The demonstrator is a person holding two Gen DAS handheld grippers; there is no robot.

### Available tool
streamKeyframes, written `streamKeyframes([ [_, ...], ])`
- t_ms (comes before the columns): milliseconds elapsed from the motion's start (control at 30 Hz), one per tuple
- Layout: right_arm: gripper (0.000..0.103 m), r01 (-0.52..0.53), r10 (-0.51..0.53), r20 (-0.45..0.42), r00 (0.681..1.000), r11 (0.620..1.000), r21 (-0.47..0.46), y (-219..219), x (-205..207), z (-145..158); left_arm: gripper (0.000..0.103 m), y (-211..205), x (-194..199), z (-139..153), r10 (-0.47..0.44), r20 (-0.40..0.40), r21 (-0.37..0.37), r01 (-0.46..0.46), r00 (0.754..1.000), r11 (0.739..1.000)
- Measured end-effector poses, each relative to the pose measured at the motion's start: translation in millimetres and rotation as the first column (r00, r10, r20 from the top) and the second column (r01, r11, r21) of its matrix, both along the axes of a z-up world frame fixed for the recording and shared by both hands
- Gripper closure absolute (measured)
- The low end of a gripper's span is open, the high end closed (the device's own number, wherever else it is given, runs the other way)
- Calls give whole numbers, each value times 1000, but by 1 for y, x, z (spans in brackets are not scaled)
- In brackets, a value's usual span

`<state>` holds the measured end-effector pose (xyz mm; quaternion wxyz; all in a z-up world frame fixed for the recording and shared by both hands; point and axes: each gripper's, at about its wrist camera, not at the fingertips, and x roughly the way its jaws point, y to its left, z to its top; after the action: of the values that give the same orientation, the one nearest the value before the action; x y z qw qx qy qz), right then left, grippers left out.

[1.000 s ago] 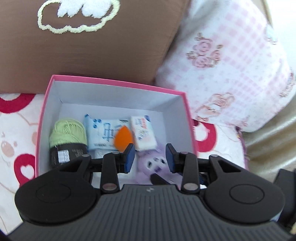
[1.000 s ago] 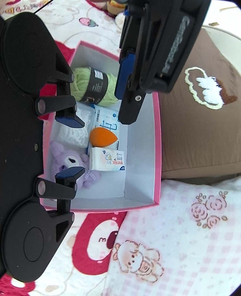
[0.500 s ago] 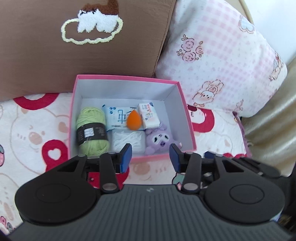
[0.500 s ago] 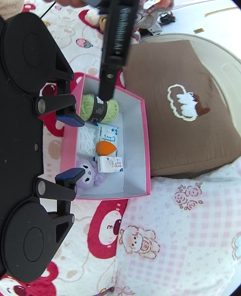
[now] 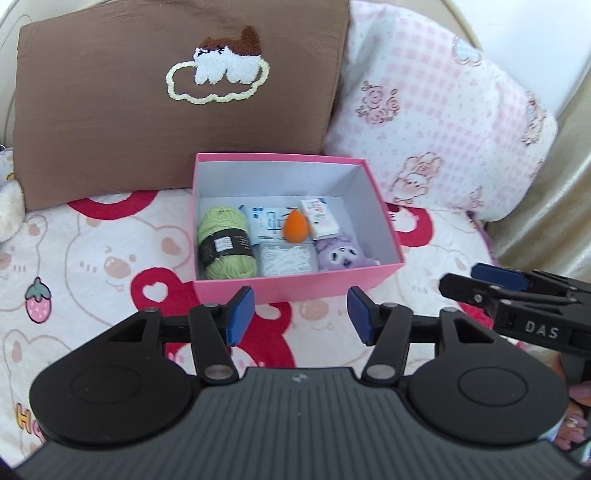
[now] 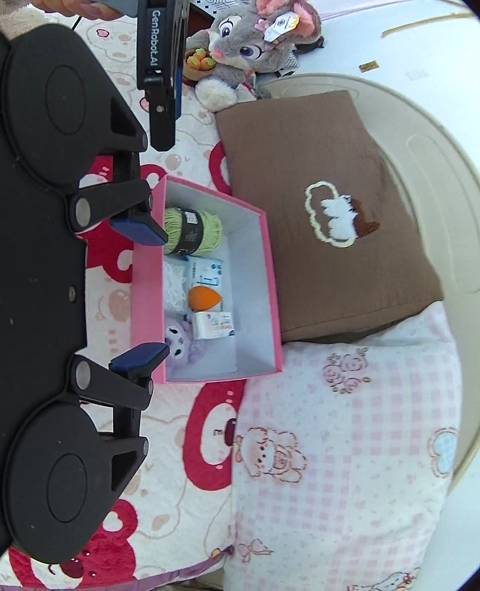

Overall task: Organize objects
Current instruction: 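Withdraw the open left tool up and away from the pink box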

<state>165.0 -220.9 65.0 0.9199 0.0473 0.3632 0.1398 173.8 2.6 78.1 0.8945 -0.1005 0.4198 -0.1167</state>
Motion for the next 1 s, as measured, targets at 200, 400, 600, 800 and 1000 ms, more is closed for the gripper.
streamKeyframes([
  [200, 34, 9, -9, 39, 999, 1000, 5, -2, -16, -3, 45, 8, -28, 5, 19, 47, -10, -19, 999, 1000],
  [400, 28, 13, -15, 25, 1000, 997, 79, -12, -24, -25, 39, 14, -43, -1, 44, 56, 15, -45, 997, 999],
  [600, 23, 23, -24, 5, 1000, 994, 111, -18, -24, -45, 35, 13, -43, -25, 48, 17, 34, -48, 999, 998],
  [800, 8, 53, -53, 2, 999, 991, 122, -21, -25, -63, 17, 15, -36, -51, 38, -21, -17, -38, 999, 999],
  [1000, 8, 124, -119, -57, 991, 988, 94, -23, -19, -75, 7, 17, -33, -66, 46, -54, -47, -49, 997, 998],
])
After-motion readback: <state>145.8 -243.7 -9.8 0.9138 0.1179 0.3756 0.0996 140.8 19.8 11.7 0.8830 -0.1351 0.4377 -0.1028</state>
